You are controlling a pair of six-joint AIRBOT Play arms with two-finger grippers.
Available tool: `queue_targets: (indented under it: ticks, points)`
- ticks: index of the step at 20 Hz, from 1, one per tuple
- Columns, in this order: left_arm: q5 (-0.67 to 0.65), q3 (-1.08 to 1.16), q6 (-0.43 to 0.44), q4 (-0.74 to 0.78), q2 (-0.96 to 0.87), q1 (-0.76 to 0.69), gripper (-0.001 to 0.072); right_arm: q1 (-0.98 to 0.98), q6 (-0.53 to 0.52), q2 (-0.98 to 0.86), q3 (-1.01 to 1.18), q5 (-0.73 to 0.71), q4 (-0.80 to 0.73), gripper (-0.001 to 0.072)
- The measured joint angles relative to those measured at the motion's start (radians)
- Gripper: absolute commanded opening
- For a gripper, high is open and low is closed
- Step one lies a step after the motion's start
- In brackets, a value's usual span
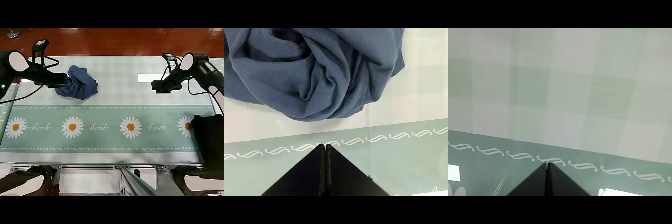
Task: Fold the shirts.
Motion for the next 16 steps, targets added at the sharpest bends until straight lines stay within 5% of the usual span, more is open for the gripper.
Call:
queue_targets:
  ticks: [16]
  points:
    - [0.027, 0.0, 0.0, 0.0, 0.0, -0.003, 0.0029, 0.0, 0.0, 0.0, 0.0, -0.006, 0.001, 0.0018]
